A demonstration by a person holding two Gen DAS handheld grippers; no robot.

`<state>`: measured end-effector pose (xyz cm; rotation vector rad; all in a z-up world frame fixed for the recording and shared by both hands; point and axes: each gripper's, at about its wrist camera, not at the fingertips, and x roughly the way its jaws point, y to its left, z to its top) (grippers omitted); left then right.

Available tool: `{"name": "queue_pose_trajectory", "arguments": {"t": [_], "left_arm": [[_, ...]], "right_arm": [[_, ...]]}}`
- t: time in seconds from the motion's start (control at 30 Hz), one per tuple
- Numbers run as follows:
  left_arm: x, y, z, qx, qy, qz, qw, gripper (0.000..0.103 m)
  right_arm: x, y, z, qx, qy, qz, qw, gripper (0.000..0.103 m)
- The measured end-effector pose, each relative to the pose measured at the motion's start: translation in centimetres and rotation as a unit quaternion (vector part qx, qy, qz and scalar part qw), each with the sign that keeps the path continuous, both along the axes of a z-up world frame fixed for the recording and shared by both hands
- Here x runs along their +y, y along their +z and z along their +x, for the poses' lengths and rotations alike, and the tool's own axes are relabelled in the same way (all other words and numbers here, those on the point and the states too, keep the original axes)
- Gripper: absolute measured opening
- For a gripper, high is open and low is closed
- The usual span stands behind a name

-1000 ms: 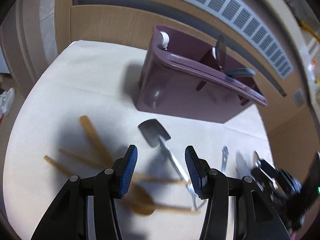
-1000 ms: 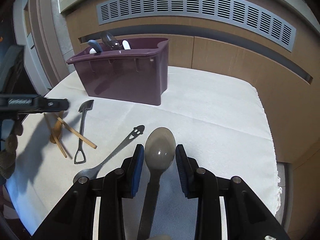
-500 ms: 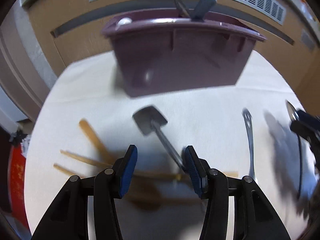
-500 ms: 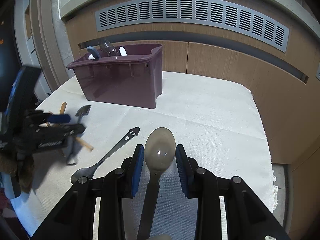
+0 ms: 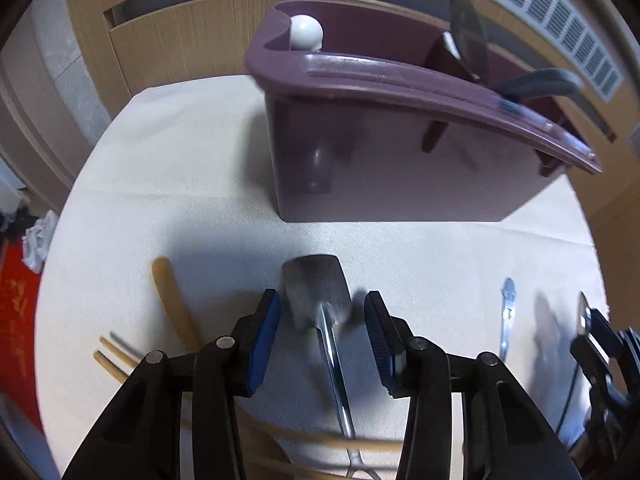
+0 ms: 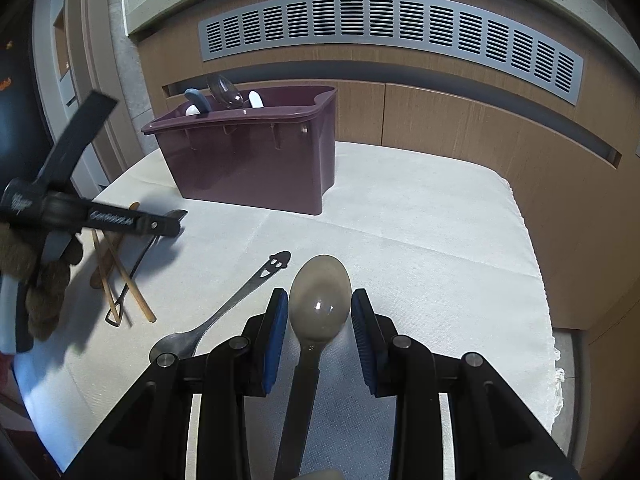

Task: Organize utensils
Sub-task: 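Grasp another dark spoon with right gripper while left gripper grasps black slotted spatula, then lift the black spatula with left gripper while right gripper lifts the dark spoon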

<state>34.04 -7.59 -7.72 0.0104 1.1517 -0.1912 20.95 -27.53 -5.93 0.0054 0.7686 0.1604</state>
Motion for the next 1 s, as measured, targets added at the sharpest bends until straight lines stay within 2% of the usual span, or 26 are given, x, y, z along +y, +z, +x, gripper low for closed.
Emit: {"name": "queue_pose_trajectory", "arguments": {"t": [0.17, 0.2, 0.23, 0.3, 0.4, 0.53, 0.6, 0.67, 0.8, 1.0], "left_arm": [[-0.7, 0.1, 1.2, 0.03, 0.019, 0.01, 0.9993, 0.044], [-1.0, 0.2, 1.3, 0.03, 0.017, 0.016, 0.9993, 0.04], [-1.4, 0.2, 1.4, 0.021, 0.014, 0.026, 0.9993, 0.034], [-1.8, 0.4, 1.0, 0.0, 0.01, 0.027, 0.9996, 0.033], [-1.3, 1.4, -1.9, -0.041, 0.005, -0.013, 0.9991, 0.033], [-0.3, 3.8, -6.6, -0.096, -0.004, -0.066, 0.9932, 0.033], [0.1, 5.6, -9.0, -0.139, -0.01, -0.07, 0.9878, 0.033], [0.6, 6.6, -10.4, -0.164, -0.01, -0.071, 0.9839, 0.033], [2.5, 7.5, -12.1, -0.179, -0.014, -0.079, 0.9806, 0.033], [3.6, 8.8, -12.3, -0.197, -0.02, -0.095, 0.9756, 0.033]], "right_arm": [[0.1, -0.4, 0.2, 0.005, 0.001, 0.002, 1.0, 0.031], [0.2, -0.4, 0.1, 0.005, 0.002, 0.002, 1.0, 0.03], [0.2, -0.4, 0.1, 0.004, 0.002, 0.001, 1.0, 0.03], [0.1, -0.2, -0.1, -0.001, 0.001, 0.001, 1.0, 0.03], [-0.2, 0.4, -0.6, -0.014, 0.002, 0.009, 1.0, 0.03], [-0.7, 1.1, -0.6, -0.016, 0.008, 0.044, 0.999, 0.031], [-0.8, 1.6, -0.7, -0.025, 0.005, 0.054, 0.998, 0.031], [-0.6, 2.2, -0.8, -0.034, 0.003, 0.053, 0.998, 0.031], [0.2, 2.9, -0.8, -0.038, 0.005, 0.049, 0.998, 0.031], [0.9, 4.2, -1.2, -0.053, 0.01, 0.045, 0.998, 0.03]]}}
